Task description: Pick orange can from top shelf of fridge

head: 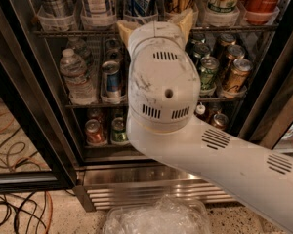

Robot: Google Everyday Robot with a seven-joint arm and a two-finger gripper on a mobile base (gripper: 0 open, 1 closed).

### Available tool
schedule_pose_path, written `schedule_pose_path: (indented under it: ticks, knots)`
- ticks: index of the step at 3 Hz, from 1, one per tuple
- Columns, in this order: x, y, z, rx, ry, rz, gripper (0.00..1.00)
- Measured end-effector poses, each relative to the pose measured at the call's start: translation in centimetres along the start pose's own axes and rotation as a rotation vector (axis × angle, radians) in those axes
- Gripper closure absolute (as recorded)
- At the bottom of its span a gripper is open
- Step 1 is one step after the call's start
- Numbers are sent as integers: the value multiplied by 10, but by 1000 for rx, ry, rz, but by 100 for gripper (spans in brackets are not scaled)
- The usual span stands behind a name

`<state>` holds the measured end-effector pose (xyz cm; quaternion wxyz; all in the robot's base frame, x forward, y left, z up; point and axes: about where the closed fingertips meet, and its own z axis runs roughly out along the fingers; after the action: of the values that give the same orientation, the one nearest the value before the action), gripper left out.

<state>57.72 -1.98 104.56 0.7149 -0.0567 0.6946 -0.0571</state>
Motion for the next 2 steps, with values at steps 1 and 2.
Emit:
schedule_pose_path:
  ticks: [1,2]
  knots:
    - [-4,-13,-4,29,-20,15,17]
    - [-4,-28,-5,44,-28,53,19]
